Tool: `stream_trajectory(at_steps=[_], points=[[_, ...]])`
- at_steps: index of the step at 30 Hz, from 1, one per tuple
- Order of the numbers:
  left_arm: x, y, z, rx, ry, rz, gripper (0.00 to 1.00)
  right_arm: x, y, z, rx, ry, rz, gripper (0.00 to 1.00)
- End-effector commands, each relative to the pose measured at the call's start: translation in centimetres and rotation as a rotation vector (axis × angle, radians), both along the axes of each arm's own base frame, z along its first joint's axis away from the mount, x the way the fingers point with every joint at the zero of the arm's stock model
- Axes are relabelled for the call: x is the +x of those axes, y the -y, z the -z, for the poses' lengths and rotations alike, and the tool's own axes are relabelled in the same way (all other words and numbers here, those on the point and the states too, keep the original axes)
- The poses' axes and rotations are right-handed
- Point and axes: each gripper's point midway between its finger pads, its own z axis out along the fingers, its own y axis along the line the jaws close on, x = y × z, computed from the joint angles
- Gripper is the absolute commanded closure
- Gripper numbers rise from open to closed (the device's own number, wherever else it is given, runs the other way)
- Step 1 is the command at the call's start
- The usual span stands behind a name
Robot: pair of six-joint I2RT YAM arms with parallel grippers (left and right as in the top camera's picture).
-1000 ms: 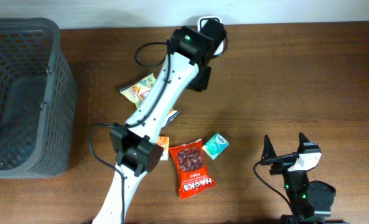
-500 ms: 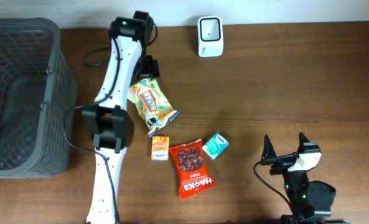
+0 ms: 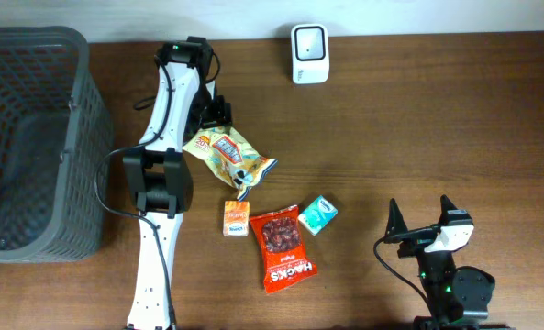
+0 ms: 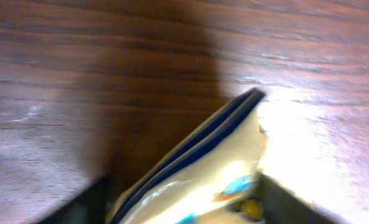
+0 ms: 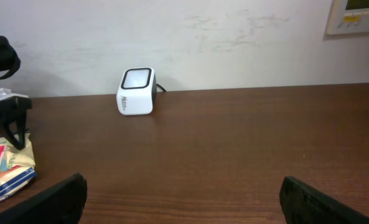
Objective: Scan the item barcode
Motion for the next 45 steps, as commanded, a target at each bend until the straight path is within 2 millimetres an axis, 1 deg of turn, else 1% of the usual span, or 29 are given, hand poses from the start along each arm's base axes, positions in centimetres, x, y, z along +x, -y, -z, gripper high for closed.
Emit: stream_trajectory(at_steps=[1,3,4,5,6,8,9,11,12,13,15,17,19,20,22,23,26,27,31,32,33,34,35,36,40,42,43,44,45], points=[[-0.9,0.1,2.2,0.002,-0.055,0.042,0.71,0.0,-0.1,0.3,0.0,-0.006,-0.002,0.01],[-0.9,0.0,1.6,0.001,-0.049,0.04,0.98,0.0,-0.1,0.3,0.0,-0.006,-0.002,0.01],[-0.7,0.0,1.1,0.0,-0.038,0.04,1.0,0.0,-0.1,0.3,0.0,-0.006,-0.002,0.01],[-0.6,0.0,0.5,-0.002,-0.025,0.04,1.0,0.0,-0.1,0.3,0.0,-0.006,-0.002,0.01],[-0.2,0.1,-0.6,-0.005,0.002,0.041,1.0,0.0,-0.1,0.3,0.0,-0.006,-0.002,0.01],[0.7,0.2,-3.4,-0.016,0.078,0.041,1.0,0.0,-0.1,0.3,0.0,-0.006,-0.002,0.01],[1.4,0.3,-5.4,-0.023,0.134,0.04,1.0,0.0,-0.1,0.3,0.0,-0.006,-0.002,0.01],[3.4,0.1,-11.2,-0.01,0.316,0.04,1.0,0.0,-0.1,0.3,0.0,-0.006,-0.002,0.01],[4.1,-0.4,-13.4,0.025,0.388,0.037,1.0,0.0,-0.1,0.3,0.0,-0.006,-0.002,0.01],[4.8,-1.6,-16.6,0.11,0.49,0.027,1.0,0.0,-0.1,0.3,0.0,-0.006,-0.002,0.01],[5.2,-4.1,-21.2,0.312,0.625,-0.006,1.0,0.0,-0.1,0.4,0.0,-0.007,-0.002,0.01],[4.9,-6.1,-24.2,0.531,0.698,-0.036,1.0,0.0,-0.1,0.3,0.0,-0.006,-0.002,0.01],[4.4,-6.9,-25.8,0.688,0.734,-0.096,1.0,0.0,-0.1,0.3,0.0,-0.006,-0.002,0.01],[4.0,-7.1,-26.4,0.764,0.758,-0.155,1.0,0.0,-0.1,0.3,0.0,-0.006,-0.002,0.01],[3.8,-7.0,-27.0,0.844,0.795,-0.223,1.0,0.0,-0.1,0.3,0.0,-0.006,-0.002,0.01],[3.6,-6.7,-27.0,0.868,0.813,-0.266,1.0,0.0,-0.1,0.3,0.0,-0.006,-0.002,0.01],[3.4,-5.0,-25.4,0.885,0.82,-0.309,1.0,0.0,-0.1,0.3,0.0,-0.006,-0.002,0.01],[3.2,-4.1,-24.4,0.882,0.81,-0.309,1.0,0.0,-0.1,0.3,0.0,-0.006,-0.002,0.01],[3.2,-1.3,-20.8,0.893,0.773,-0.239,1.0,0.0,-0.1,0.3,0.0,-0.006,-0.002,0.01],[2.9,-0.1,-19.7,0.9,0.754,-0.196,1.0,0.0,-0.1,0.3,0.0,-0.006,-0.002,0.01],[2.6,0.6,-19.1,0.904,0.743,-0.169,1.0,0.0,-0.1,0.3,0.0,-0.006,-0.002,0.01],[2.2,1.7,-18.5,0.901,0.737,-0.137,1.0,0.0,-0.1,0.3,0.0,-0.006,-0.002,0.01],[1.9,2.5,-18.1,0.899,0.734,-0.116,1.0,0.0,-0.1,0.3,0.0,-0.006,-0.002,0.01],[1.5,3.9,-17.7,0.894,0.738,-0.086,1.0,0.0,-0.1,0.3,0.0,-0.006,-0.002,0.01],[0.6,7.4,-17.4,0.875,0.775,-0.027,0.99,0.0,-0.1,0.3,0.0,-0.006,-0.002,0.01],[-0.1,9.2,-17.3,0.855,0.784,0.009,0.87,0.0,-0.1,0.3,0.0,-0.006,-0.002,0.01],[-0.4,9.7,-17.1,0.841,0.78,0.018,0.81,0.0,-0.1,0.3,0.0,-0.006,-0.002,0.01],[-0.8,10.5,-16.7,0.812,0.765,0.033,0.79,0.0,-0.1,0.3,0.0,-0.006,-0.002,0.01],[-1.3,11.5,-16.1,0.77,0.74,0.06,0.67,0.0,-0.1,0.4,0.0,-0.007,-0.002,0.01]])
